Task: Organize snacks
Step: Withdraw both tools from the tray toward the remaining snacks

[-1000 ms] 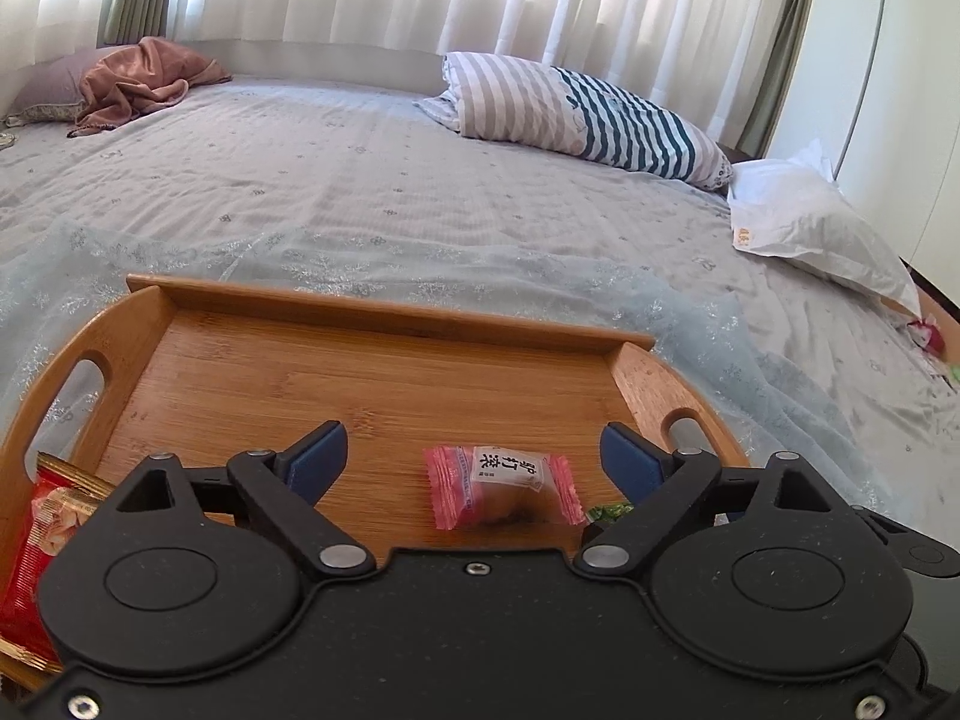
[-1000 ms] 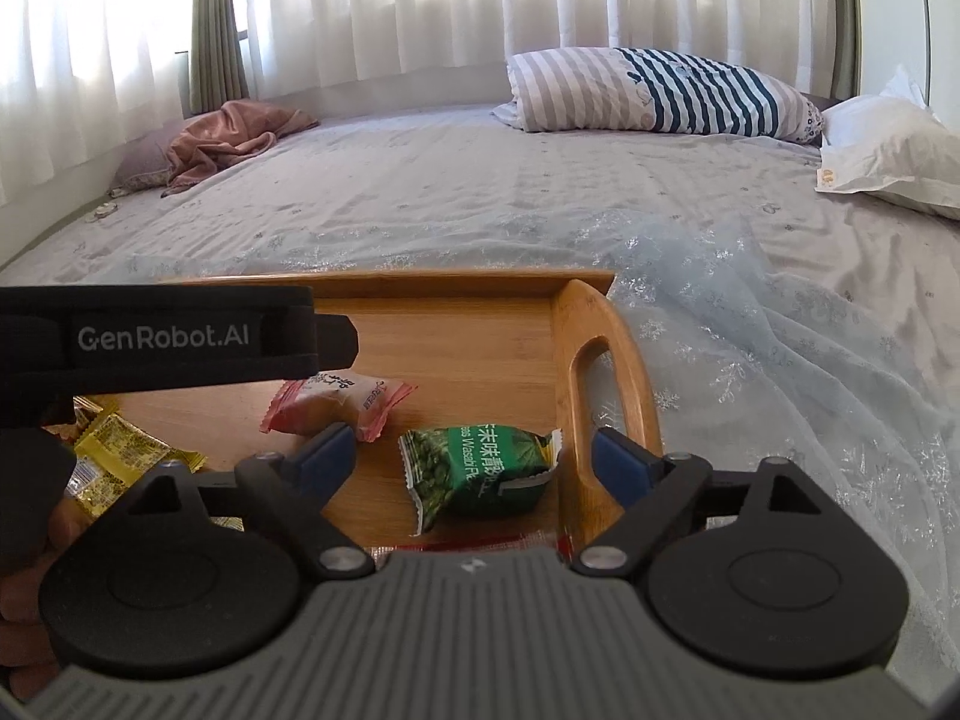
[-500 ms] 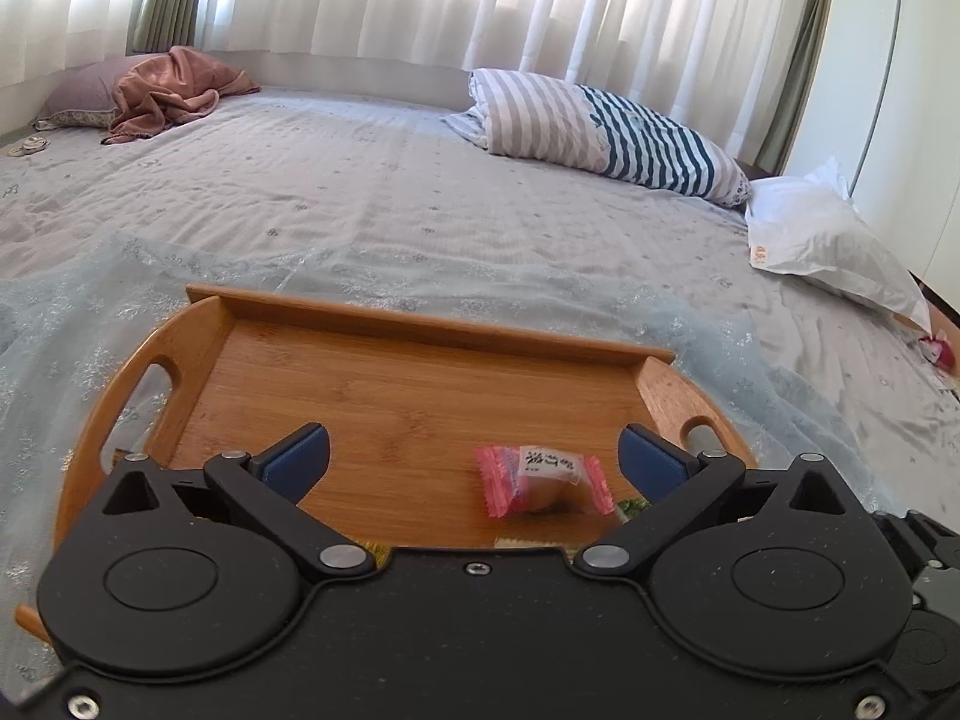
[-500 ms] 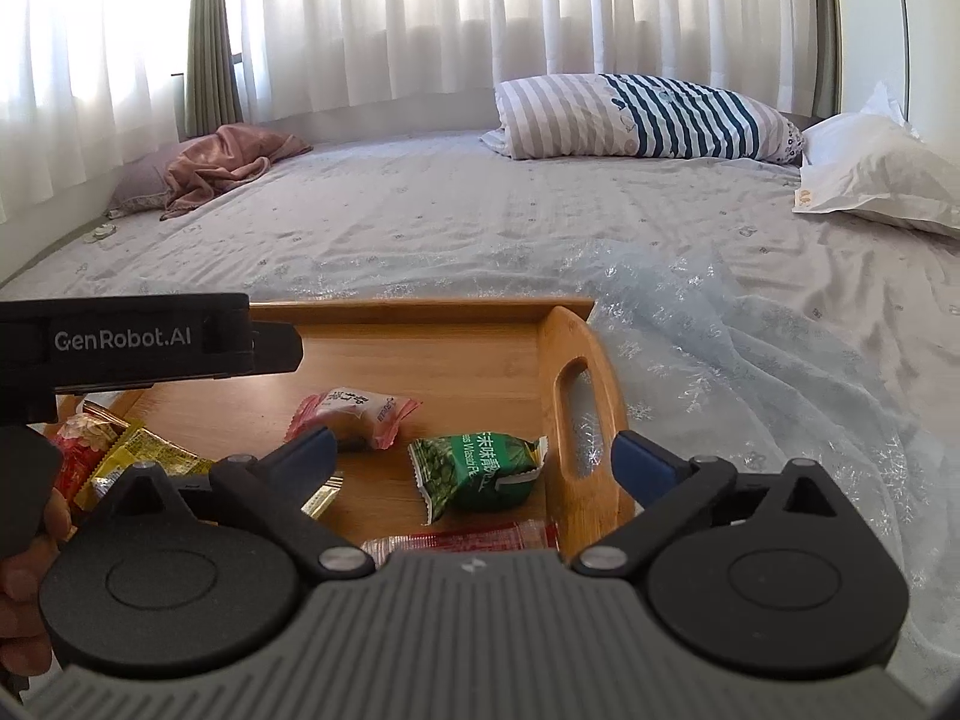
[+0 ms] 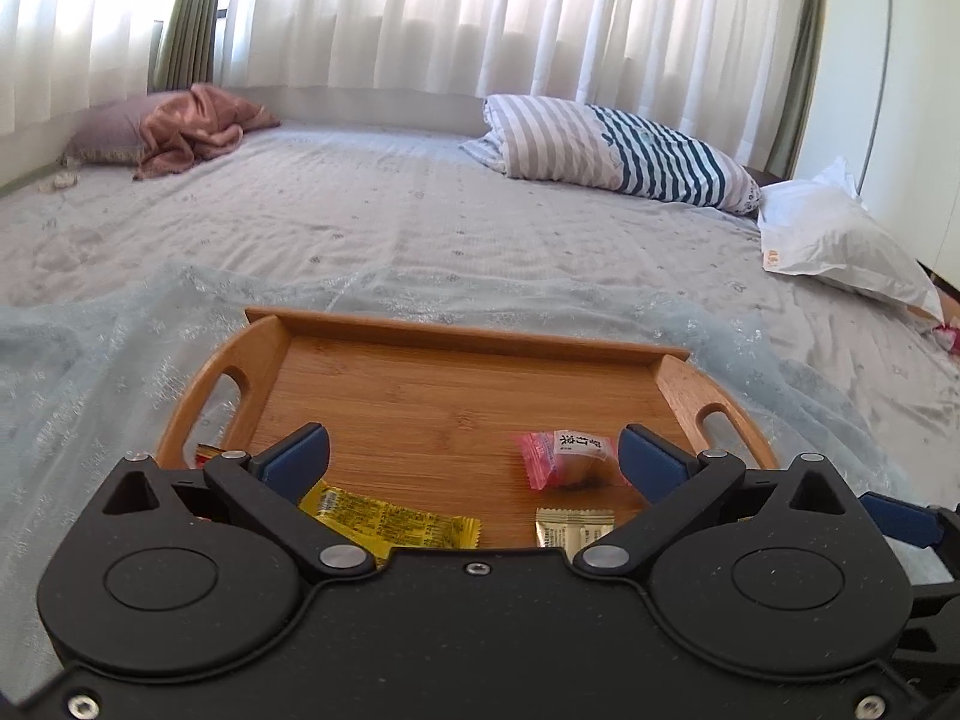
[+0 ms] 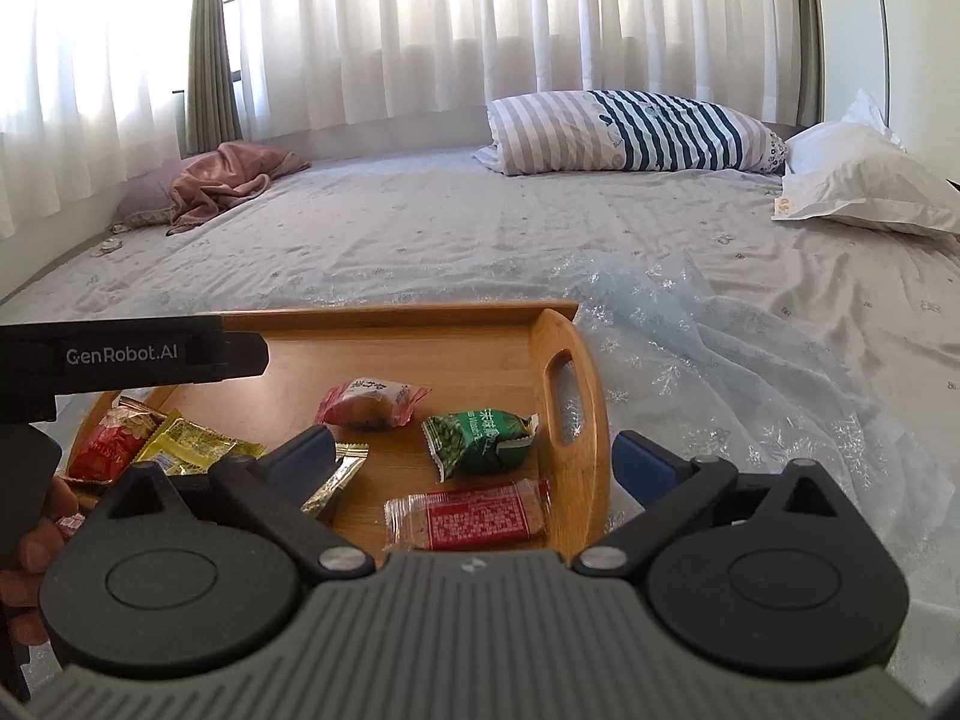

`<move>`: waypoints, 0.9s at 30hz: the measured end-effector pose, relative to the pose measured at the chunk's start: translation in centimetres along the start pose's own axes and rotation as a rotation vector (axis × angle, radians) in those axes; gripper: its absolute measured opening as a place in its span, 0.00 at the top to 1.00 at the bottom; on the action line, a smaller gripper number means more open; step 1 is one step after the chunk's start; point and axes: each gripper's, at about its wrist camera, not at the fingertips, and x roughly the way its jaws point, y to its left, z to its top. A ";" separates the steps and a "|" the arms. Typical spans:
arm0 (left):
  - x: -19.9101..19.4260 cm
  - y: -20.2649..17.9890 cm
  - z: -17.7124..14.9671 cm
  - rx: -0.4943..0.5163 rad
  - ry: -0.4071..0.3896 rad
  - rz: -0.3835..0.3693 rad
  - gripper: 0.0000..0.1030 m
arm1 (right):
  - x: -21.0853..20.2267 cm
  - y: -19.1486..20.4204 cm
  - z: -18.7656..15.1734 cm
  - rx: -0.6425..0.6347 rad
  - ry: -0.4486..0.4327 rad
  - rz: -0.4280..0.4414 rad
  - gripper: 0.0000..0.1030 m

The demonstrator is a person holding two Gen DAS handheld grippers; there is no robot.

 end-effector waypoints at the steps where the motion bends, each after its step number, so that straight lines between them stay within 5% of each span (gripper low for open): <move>1: -0.4 -0.1 -0.1 0.019 -0.008 0.010 0.00 | -0.2 0.0 -0.2 0.003 0.003 0.000 0.00; 19: -8.5 3.2 -4.0 0.045 -0.028 -0.067 0.00 | -4.1 -0.9 -3.8 0.027 0.029 -0.050 0.00; 27: -8.9 4.1 -7.1 0.056 0.042 -0.009 0.00 | -4.0 -0.1 -5.6 0.013 0.083 0.007 0.00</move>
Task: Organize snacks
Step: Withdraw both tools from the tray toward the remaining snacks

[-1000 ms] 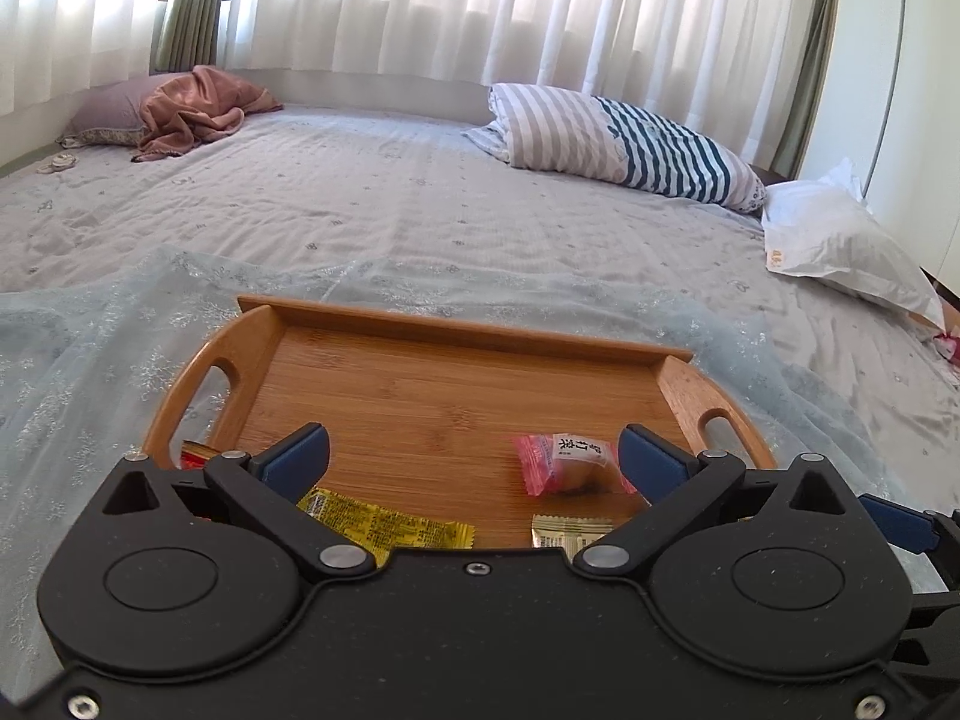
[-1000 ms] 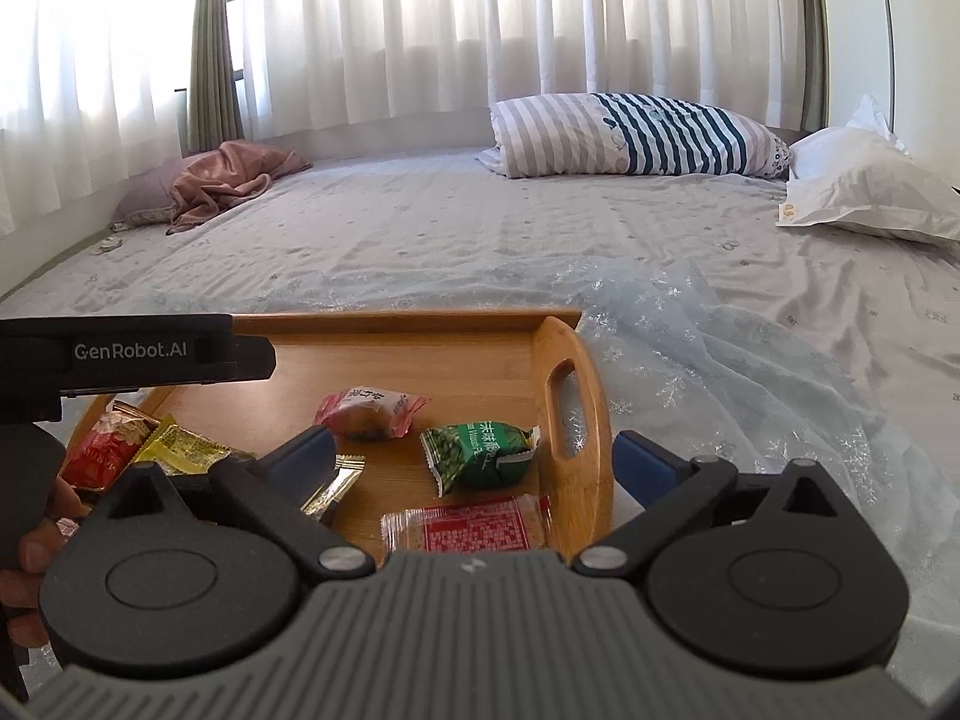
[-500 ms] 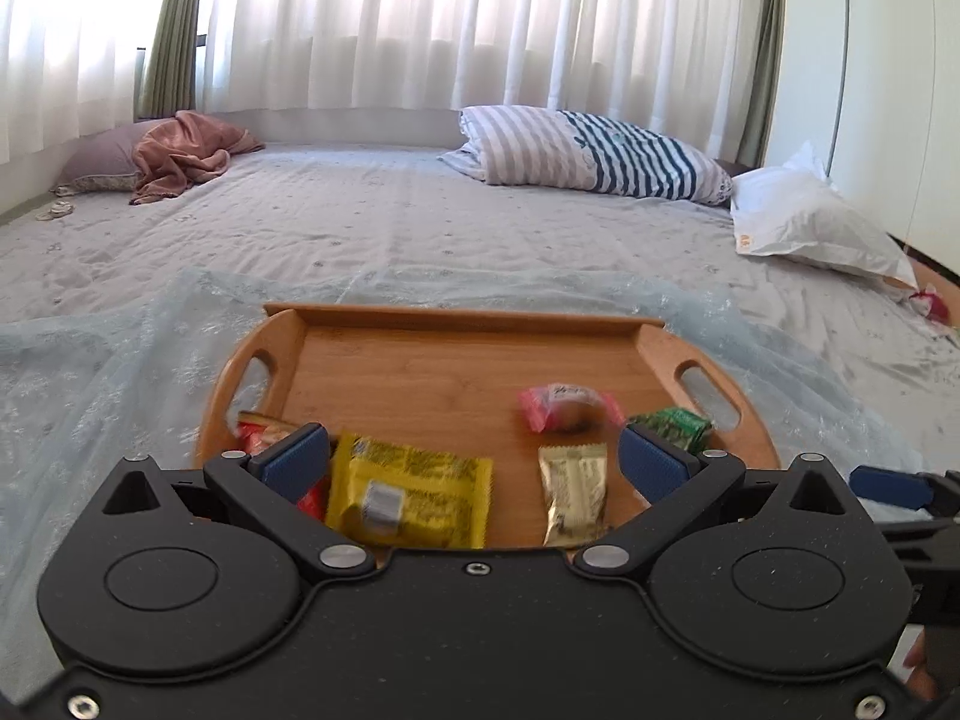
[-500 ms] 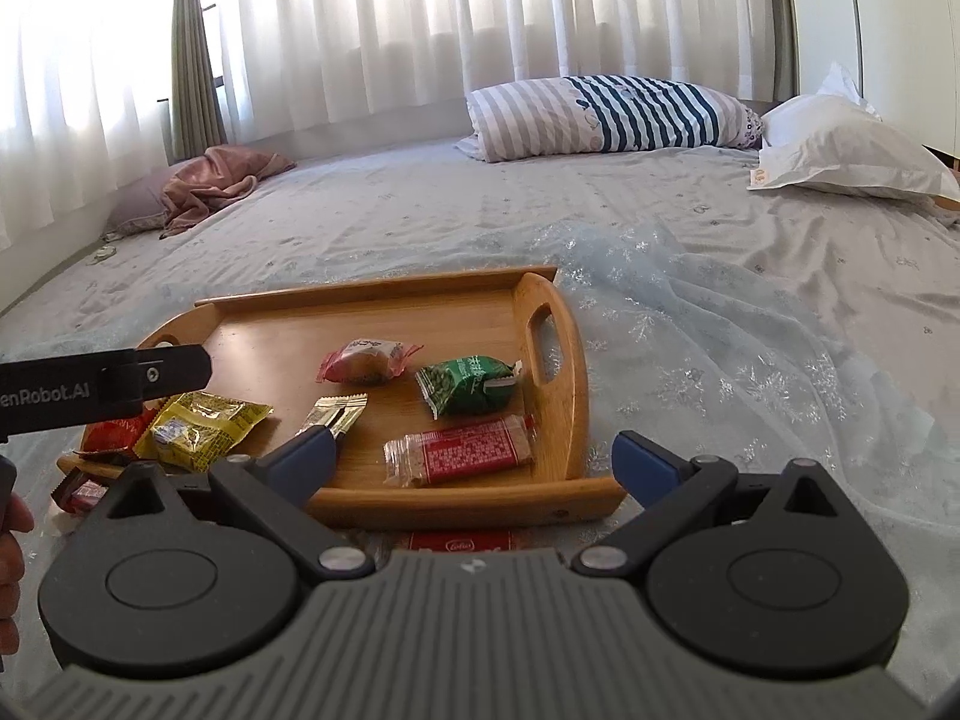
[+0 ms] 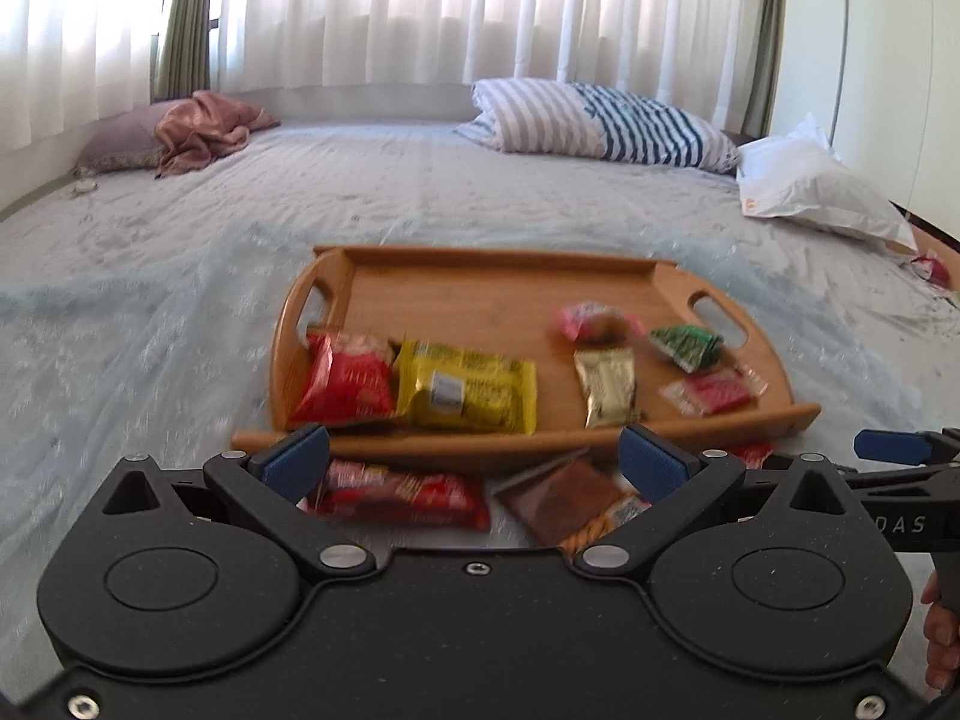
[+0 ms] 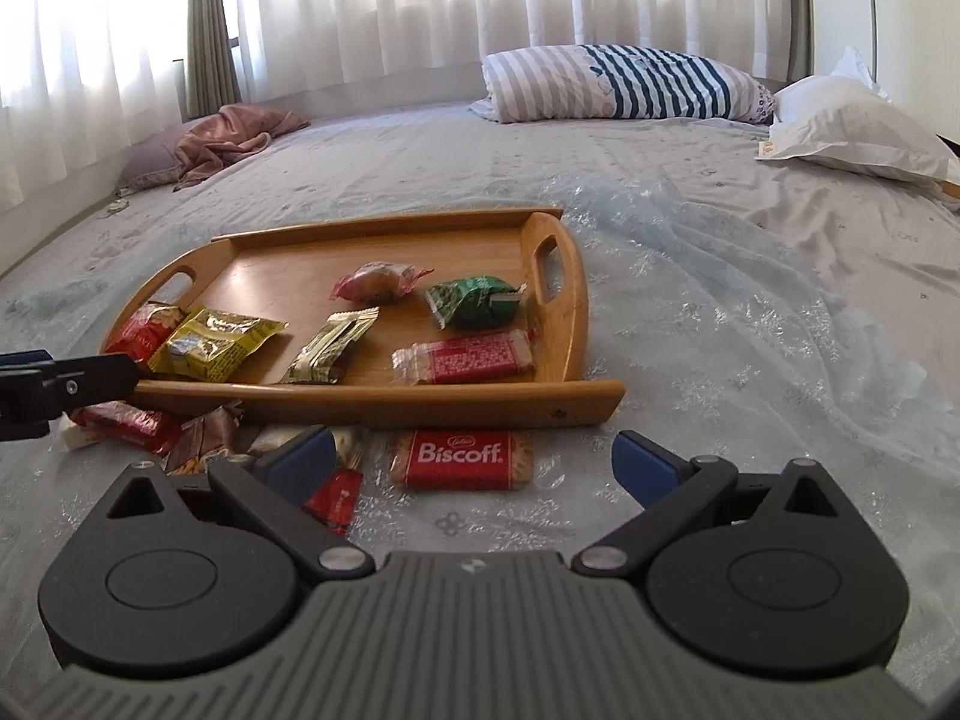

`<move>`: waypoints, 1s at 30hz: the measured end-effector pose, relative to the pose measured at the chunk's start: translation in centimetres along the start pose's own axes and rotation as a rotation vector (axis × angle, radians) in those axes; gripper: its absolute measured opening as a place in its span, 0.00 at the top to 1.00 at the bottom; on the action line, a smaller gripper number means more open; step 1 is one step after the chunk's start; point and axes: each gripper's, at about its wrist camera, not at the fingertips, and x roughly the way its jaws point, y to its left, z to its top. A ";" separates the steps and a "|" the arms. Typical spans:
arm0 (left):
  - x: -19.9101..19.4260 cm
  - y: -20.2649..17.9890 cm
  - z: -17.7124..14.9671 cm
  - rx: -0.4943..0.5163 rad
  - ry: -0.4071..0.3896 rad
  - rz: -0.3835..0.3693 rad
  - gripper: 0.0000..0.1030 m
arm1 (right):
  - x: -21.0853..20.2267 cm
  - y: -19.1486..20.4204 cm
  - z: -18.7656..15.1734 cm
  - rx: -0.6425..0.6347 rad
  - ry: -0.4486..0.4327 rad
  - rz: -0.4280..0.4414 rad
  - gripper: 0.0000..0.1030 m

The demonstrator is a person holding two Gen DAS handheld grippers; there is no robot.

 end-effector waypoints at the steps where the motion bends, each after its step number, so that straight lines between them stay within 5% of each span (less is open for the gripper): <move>1: 0.1 0.3 -0.4 -0.014 0.011 0.006 0.00 | 0.1 0.2 -0.2 -0.002 0.004 0.005 0.00; 11: 0.6 3.2 -2.6 -0.056 0.019 0.127 0.00 | 3.6 -1.0 -1.2 0.045 0.043 -0.042 0.03; 17: 1.8 3.4 -2.6 -0.064 0.034 0.115 0.00 | 4.6 -0.6 -0.4 0.028 0.032 -0.056 0.10; 30: 4.4 0.8 -2.8 0.147 0.029 0.238 0.00 | 4.9 0.1 -1.1 -0.001 0.015 -0.091 0.18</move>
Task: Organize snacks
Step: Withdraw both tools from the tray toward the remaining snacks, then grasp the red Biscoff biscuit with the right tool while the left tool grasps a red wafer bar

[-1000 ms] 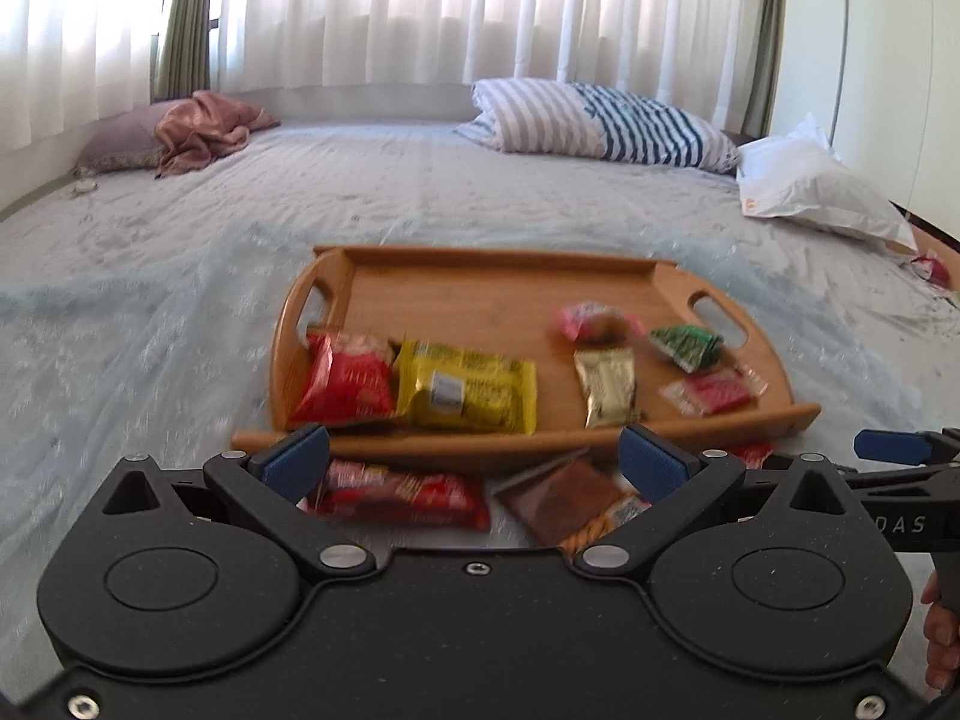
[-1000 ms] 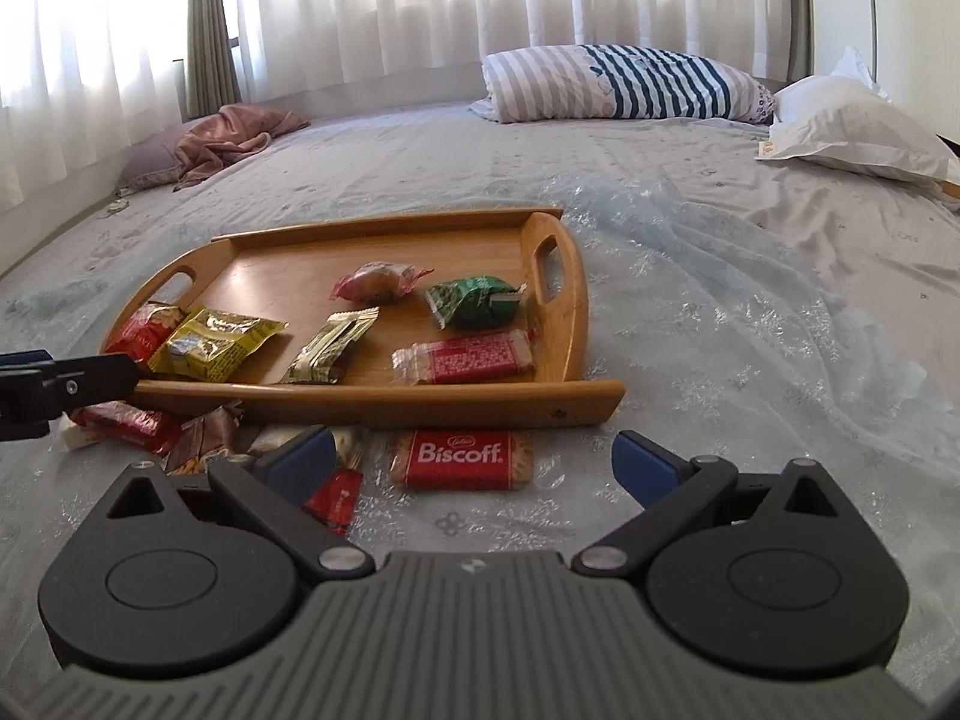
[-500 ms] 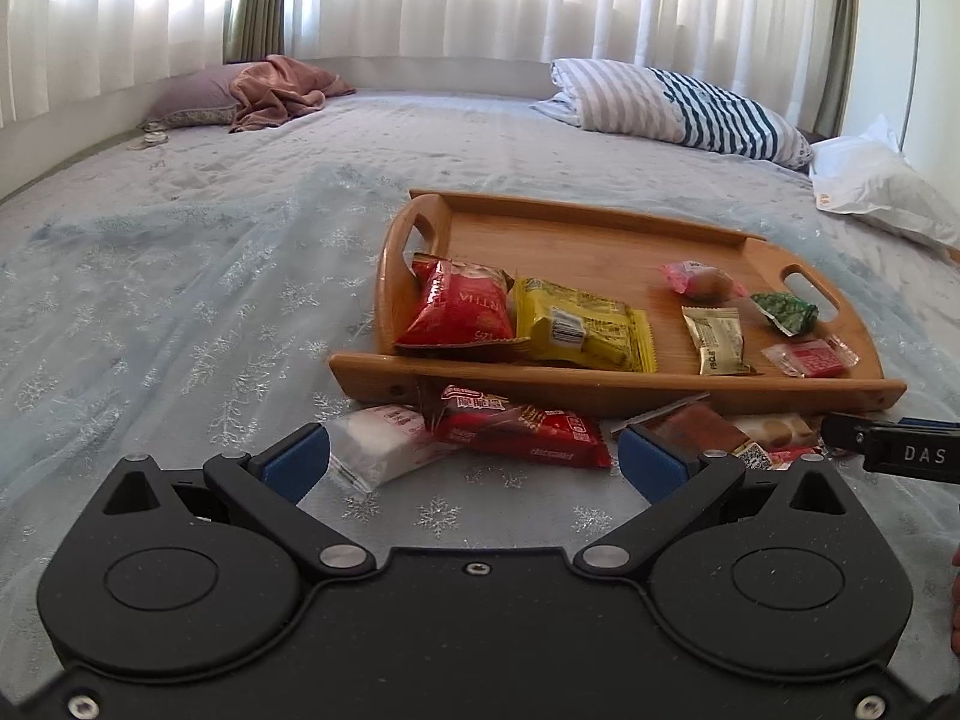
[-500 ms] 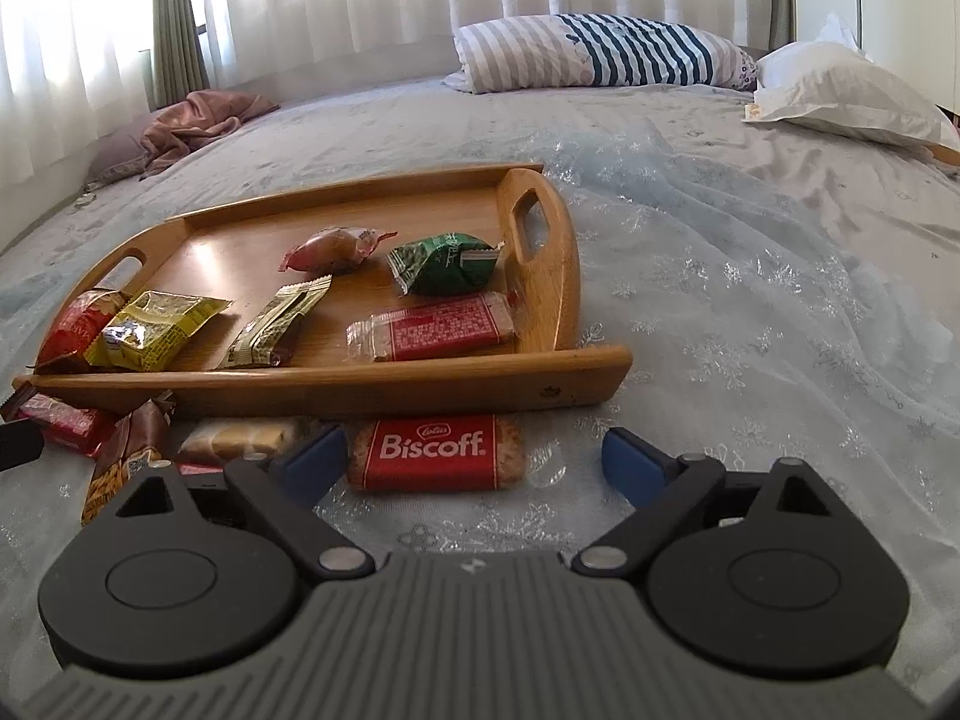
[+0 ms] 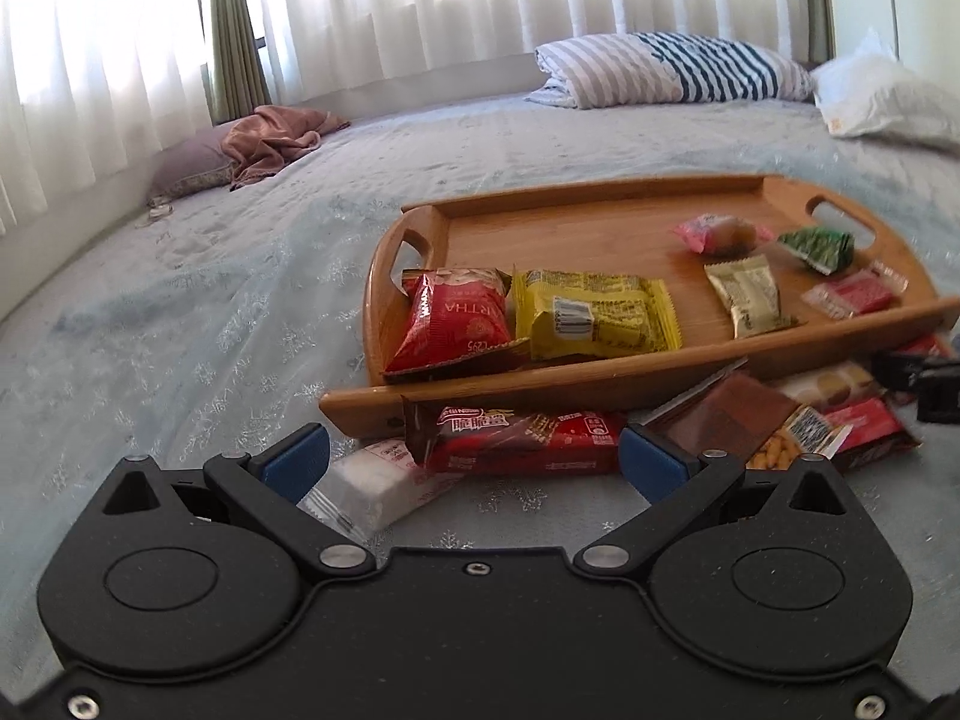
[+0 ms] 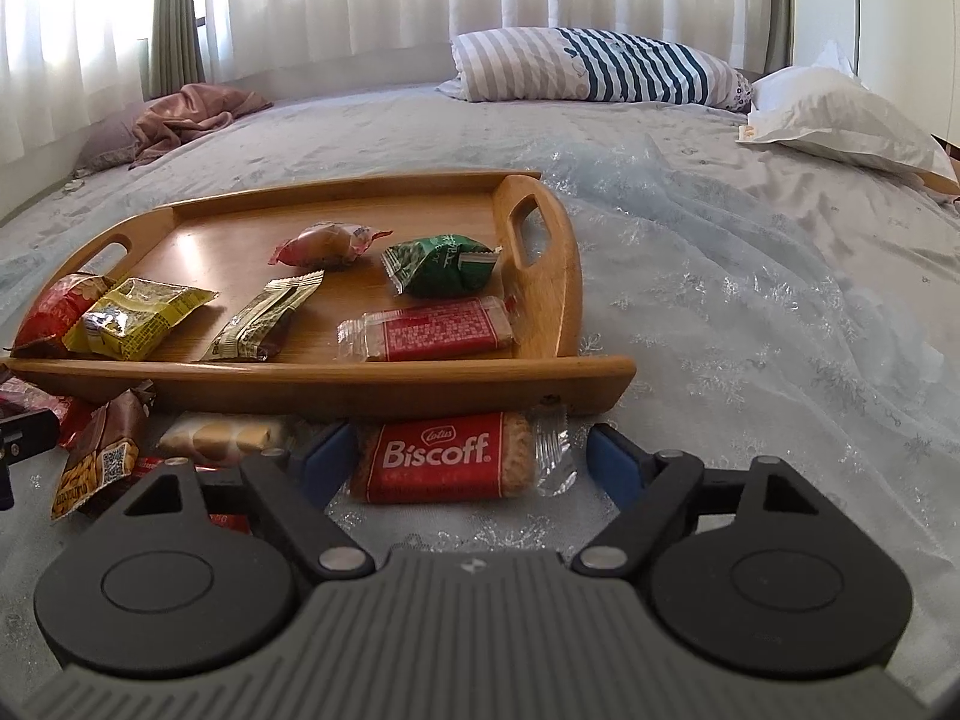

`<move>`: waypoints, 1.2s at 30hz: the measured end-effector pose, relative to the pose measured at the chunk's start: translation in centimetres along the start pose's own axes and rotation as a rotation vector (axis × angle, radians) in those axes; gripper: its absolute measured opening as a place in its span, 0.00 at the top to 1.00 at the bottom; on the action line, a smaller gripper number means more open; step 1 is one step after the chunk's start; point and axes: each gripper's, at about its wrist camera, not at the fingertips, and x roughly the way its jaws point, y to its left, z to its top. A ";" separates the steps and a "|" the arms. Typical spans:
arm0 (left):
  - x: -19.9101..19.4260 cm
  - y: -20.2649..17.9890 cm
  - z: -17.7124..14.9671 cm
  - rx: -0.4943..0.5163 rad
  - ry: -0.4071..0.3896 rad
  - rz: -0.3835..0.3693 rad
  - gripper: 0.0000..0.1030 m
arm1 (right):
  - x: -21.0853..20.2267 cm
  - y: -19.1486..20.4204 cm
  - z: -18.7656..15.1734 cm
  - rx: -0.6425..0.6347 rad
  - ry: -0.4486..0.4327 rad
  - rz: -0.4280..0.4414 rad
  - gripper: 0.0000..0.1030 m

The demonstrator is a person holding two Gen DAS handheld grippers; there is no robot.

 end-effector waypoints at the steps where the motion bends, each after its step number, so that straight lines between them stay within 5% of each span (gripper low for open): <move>1: 0.2 -0.1 0.0 0.001 0.005 -0.007 0.00 | 0.0 0.0 -0.1 -0.002 -0.001 -0.001 0.17; 18: 1.4 -1.9 0.1 0.052 0.011 -0.028 0.03 | 0.1 0.2 -0.3 -0.014 -0.001 -0.010 0.12; 36: 0.8 -2.6 -0.1 0.077 -0.009 -0.037 0.31 | -0.2 0.5 0.0 -0.016 0.001 -0.004 0.20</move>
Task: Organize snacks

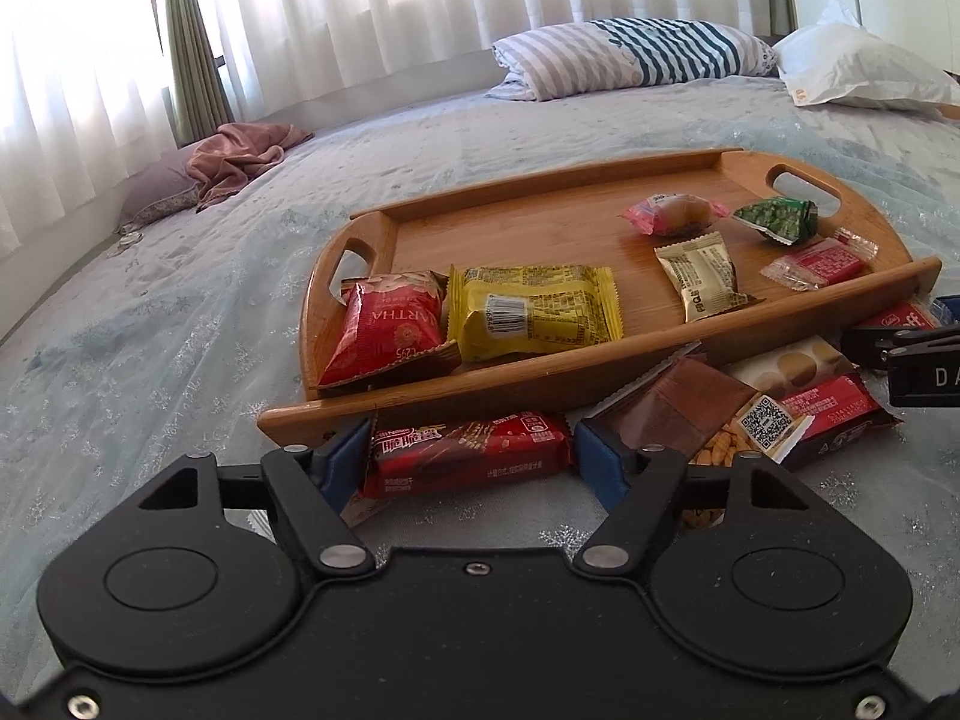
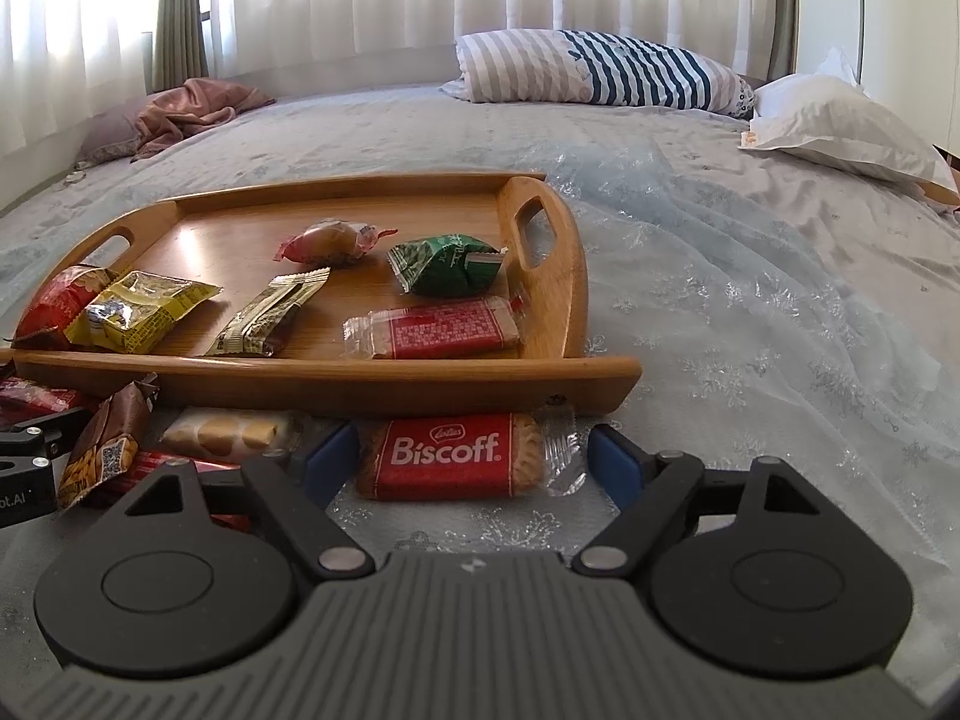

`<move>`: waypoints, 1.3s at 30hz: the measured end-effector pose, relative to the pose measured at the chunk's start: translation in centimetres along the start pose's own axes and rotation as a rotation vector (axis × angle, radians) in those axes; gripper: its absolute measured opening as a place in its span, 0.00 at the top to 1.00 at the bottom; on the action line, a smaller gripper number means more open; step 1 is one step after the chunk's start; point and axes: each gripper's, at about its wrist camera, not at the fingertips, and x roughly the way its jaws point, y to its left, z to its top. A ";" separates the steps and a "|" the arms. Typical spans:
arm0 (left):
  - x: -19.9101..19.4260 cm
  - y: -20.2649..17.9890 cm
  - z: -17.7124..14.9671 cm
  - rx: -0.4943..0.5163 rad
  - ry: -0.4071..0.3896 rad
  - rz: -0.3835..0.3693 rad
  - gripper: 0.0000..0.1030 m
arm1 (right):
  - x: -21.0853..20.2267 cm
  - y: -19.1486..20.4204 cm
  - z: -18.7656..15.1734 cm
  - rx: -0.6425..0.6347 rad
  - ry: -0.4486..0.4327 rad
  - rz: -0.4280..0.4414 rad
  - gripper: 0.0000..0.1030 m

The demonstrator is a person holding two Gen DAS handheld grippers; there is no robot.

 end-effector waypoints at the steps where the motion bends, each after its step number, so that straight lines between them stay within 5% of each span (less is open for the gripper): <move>1: -0.1 0.0 0.0 0.000 0.000 -0.001 0.32 | 0.0 0.0 0.0 0.004 0.001 0.001 0.21; 14: -0.6 0.7 -0.3 -0.013 0.000 -0.015 0.37 | -0.3 -0.1 0.3 0.016 -0.004 0.005 0.35; 39: -3.3 2.5 0.2 -0.088 -0.038 -0.026 0.37 | -2.4 -0.7 0.0 0.072 -0.013 0.037 0.36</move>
